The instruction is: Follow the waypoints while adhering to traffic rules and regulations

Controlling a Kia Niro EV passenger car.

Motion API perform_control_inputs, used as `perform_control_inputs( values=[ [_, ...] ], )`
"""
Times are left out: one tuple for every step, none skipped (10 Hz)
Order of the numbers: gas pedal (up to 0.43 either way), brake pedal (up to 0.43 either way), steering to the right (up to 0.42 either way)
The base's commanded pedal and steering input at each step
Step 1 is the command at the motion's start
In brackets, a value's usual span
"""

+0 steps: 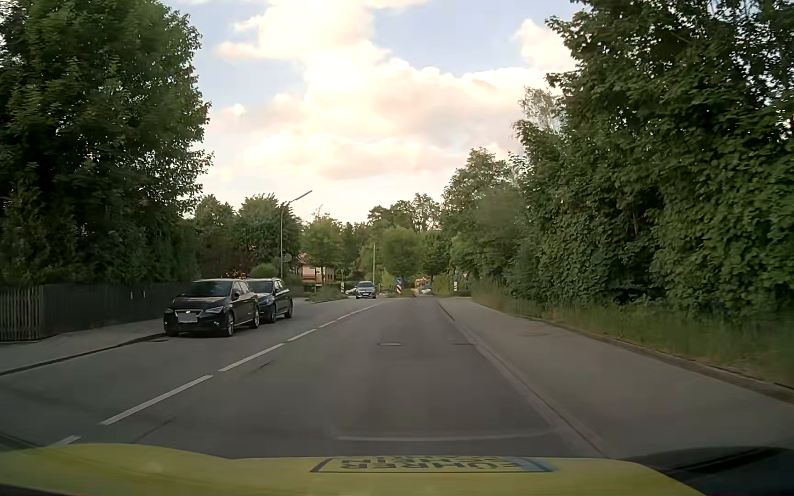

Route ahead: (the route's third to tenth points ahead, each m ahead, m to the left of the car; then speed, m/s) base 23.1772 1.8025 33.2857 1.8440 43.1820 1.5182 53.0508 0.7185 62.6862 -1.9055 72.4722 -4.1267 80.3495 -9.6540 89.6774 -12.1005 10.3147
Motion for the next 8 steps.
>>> perform_control_inputs(
  values=[
    [0.059, 0.000, -0.003],
    [0.059, 0.000, -0.003],
    [0.059, 0.000, -0.003],
    [0.059, 0.000, -0.003],
    [0.059, 0.000, -0.003],
    [0.059, 0.000, -0.003],
    [0.059, 0.000, -0.003],
    [0.059, 0.000, -0.003]
  ],
)
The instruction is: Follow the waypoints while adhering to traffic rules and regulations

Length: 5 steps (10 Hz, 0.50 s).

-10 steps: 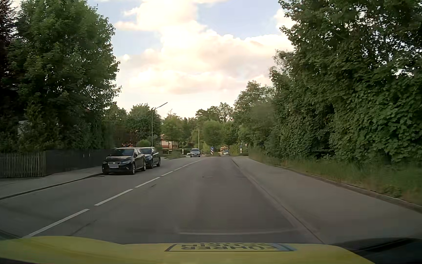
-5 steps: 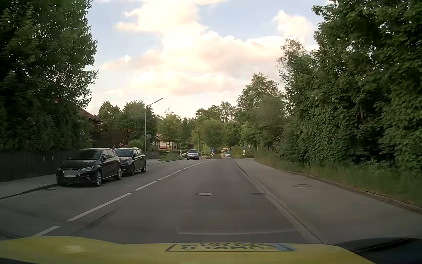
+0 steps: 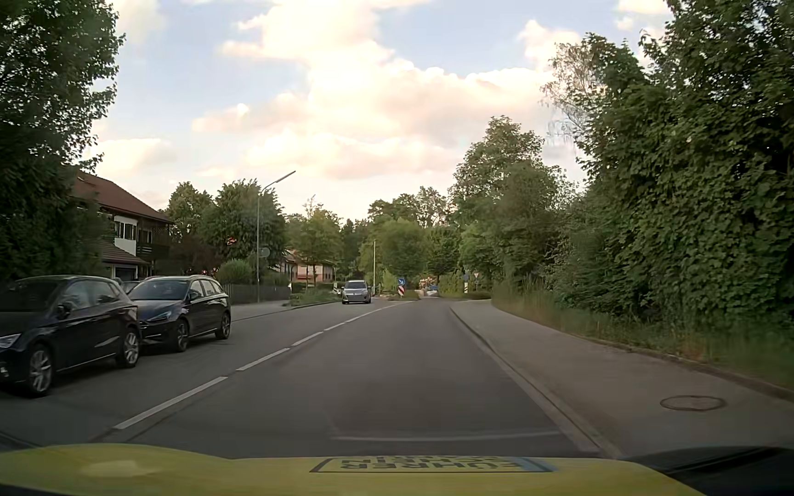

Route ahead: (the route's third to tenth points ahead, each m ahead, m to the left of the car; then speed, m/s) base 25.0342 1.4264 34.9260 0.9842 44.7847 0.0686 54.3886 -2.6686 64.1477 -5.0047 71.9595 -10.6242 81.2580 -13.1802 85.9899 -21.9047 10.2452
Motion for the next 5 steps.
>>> perform_control_inputs(
  values=[
    [0.059, 0.000, -0.002],
    [0.059, 0.000, -0.002],
    [0.059, 0.000, -0.002],
    [0.059, 0.000, -0.002],
    [0.059, 0.000, -0.002]
  ],
)
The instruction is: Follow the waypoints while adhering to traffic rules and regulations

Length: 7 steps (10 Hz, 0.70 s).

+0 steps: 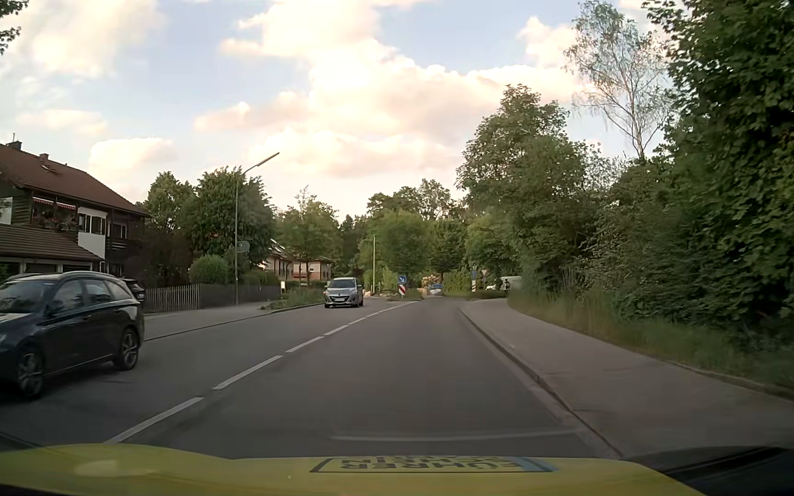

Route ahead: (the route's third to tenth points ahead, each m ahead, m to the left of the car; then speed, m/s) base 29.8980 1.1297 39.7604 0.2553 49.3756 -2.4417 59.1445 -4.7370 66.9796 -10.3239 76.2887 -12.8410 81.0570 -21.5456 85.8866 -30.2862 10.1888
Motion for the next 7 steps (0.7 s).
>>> perform_control_inputs(
  values=[
    [0.059, 0.000, -0.002],
    [0.028, 0.000, -0.002],
    [0.008, 0.000, -0.002],
    [0.000, 0.000, -0.001],
    [0.000, 0.000, 0.002],
    [0.000, 0.000, 0.002],
    [0.000, 0.000, 0.002]
  ],
)
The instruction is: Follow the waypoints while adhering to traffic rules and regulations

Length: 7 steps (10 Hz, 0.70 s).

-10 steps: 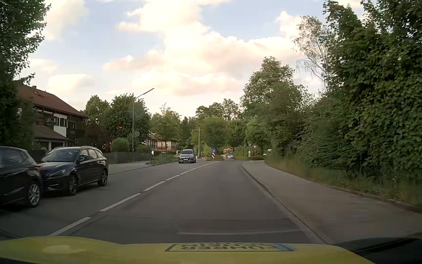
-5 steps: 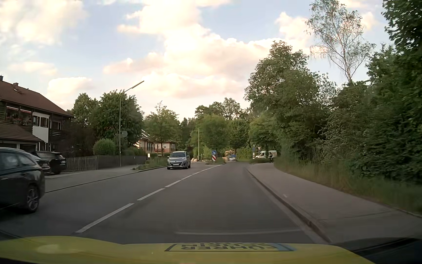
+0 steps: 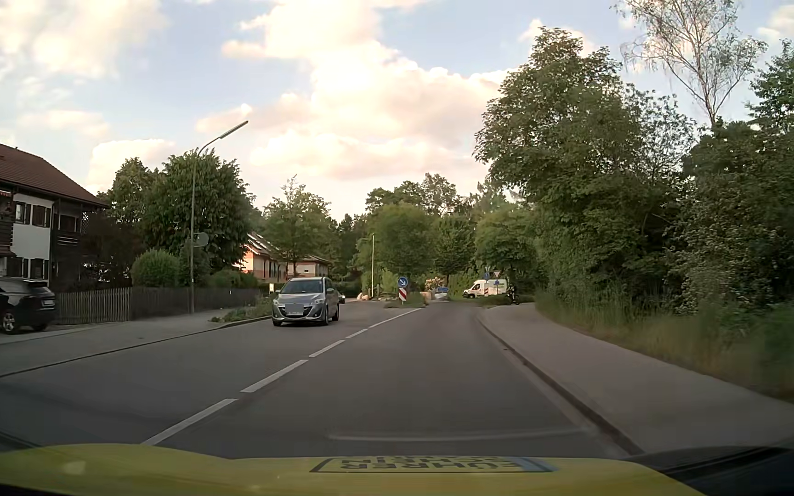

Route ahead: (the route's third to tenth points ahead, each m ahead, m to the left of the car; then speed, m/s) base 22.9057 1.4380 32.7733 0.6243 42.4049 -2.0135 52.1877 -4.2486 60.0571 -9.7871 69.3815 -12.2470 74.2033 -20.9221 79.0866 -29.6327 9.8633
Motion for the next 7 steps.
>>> perform_control_inputs(
  values=[
    [0.000, 0.000, 0.002],
    [0.000, 0.000, 0.002],
    [0.000, 0.000, 0.003],
    [0.000, 0.000, 0.003],
    [0.000, 0.000, 0.005],
    [0.000, 0.000, 0.008],
    [0.000, 0.000, 0.010]
  ],
)
